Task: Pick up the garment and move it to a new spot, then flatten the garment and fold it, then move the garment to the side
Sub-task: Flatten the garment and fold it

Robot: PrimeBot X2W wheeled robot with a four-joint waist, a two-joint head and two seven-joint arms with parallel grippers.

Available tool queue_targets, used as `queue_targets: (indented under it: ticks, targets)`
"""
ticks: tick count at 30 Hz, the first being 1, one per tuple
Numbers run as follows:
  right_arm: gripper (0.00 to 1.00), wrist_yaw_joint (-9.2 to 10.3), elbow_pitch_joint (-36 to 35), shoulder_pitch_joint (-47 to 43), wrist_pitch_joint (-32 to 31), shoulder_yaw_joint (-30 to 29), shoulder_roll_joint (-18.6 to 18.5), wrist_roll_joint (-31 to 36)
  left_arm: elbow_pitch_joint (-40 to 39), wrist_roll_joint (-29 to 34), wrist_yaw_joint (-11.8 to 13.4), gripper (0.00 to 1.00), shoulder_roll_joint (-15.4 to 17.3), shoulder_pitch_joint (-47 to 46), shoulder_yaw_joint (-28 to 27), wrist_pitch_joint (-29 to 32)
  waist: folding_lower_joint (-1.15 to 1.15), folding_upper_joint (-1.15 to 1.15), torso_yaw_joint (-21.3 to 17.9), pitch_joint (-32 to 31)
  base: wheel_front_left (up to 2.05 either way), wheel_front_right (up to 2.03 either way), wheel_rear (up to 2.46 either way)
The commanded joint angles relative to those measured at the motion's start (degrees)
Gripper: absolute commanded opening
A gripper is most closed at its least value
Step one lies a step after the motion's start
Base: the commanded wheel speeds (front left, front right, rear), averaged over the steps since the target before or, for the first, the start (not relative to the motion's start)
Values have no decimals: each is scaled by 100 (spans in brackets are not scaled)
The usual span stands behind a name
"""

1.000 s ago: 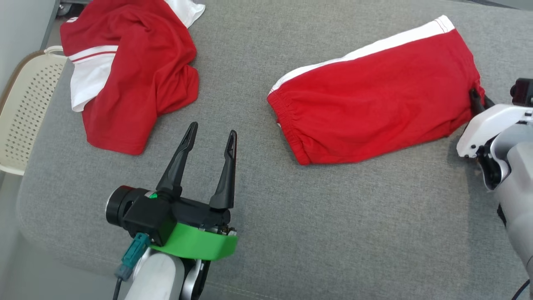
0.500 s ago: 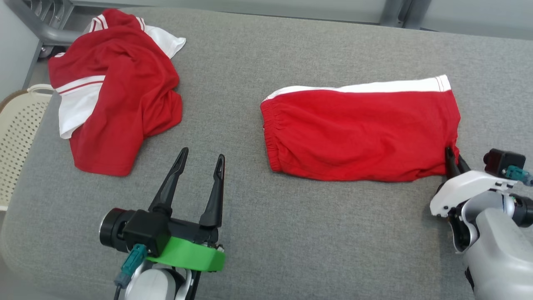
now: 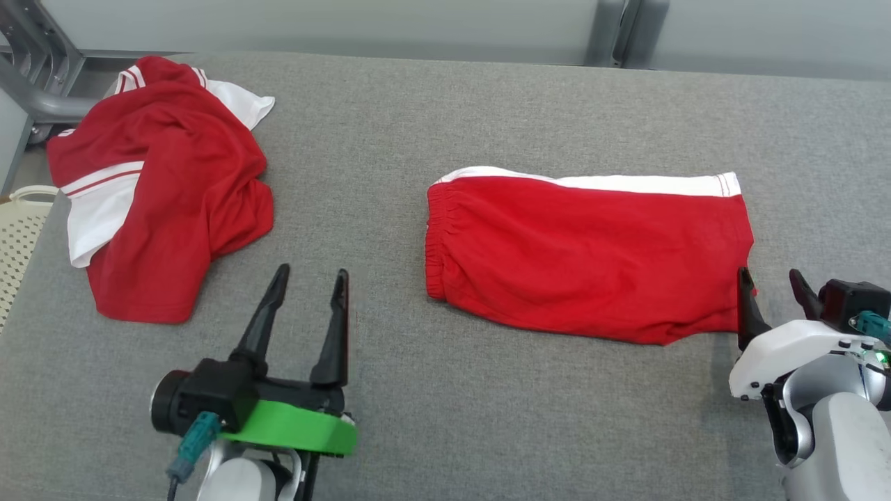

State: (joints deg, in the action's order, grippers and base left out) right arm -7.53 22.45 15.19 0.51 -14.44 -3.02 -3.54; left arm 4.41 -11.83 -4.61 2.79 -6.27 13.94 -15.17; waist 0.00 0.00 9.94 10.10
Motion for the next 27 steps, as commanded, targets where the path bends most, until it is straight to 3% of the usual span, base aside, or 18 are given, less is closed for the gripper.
queue_targets:
  ticks: [1,7,16,18,23,27]
  targets:
    - [100,8,-180,-144,-7,-22,0,77,41,-212,86,100,23,64,-81,0,0,0,-53,-42,0,0,0]
    - [100,8,-681,-462,267,153,6,47,222,-471,279,100,22,46,-306,0,0,0,-210,-236,0,0,0]
    - [100,8,-1028,-965,782,660,6,233,515,-143,110,100,65,288,-452,0,0,0,-460,-716,0,0,0]
    - [100,8,-1069,-1076,839,787,8,208,660,-68,166,100,115,394,-525,0,0,0,-521,-840,0,0,0]
    - [100,8,-1134,-1292,786,988,5,42,801,-93,229,100,155,639,-784,0,0,0,-669,-1057,0,0,0]
    - [100,8,-1187,-1367,724,994,5,-16,835,-20,143,100,226,750,-840,0,0,0,-727,-1074,0,0,0]
